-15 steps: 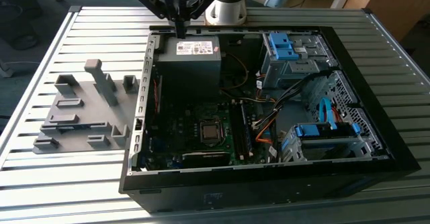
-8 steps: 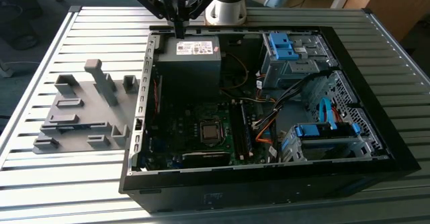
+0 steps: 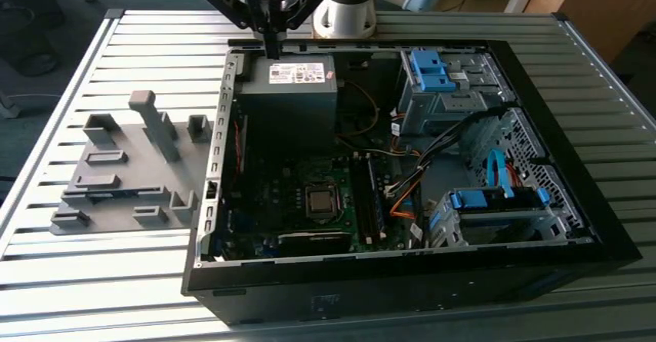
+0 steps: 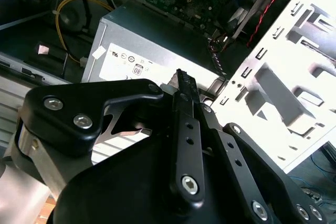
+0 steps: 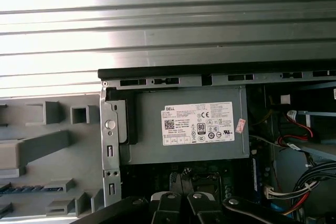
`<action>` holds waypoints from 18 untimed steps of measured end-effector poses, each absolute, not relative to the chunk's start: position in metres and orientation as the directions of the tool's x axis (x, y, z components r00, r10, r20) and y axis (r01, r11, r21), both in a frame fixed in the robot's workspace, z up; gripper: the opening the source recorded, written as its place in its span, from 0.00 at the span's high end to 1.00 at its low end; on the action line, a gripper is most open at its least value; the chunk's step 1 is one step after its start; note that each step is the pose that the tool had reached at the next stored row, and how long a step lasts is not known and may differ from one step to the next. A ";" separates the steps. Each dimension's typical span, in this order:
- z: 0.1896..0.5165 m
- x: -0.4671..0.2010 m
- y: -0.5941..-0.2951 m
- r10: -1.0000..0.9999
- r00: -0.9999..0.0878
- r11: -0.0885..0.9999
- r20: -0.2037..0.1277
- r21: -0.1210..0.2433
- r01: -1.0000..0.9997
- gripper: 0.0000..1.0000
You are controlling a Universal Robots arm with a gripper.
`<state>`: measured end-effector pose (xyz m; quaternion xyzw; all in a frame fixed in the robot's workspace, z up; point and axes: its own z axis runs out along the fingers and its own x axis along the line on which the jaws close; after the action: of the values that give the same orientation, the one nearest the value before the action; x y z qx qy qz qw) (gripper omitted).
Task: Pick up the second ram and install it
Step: 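Reach for the second ram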
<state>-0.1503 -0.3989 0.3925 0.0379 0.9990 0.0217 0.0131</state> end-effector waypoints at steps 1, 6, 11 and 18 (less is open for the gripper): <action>0.393 -0.150 -0.399 0.076 -0.997 0.996 -0.024 0.044 0.075 0.89; 0.392 -0.151 -0.399 0.076 -0.997 0.996 -0.024 0.044 0.075 0.89; 0.392 -0.152 -0.399 0.076 -0.997 0.996 -0.024 0.044 0.075 0.89; 0.392 -0.154 -0.399 0.076 -0.997 0.996 -0.024 0.044 0.075 0.89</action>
<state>-0.1538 -0.3989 0.3922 0.0379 0.9990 0.0217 0.0131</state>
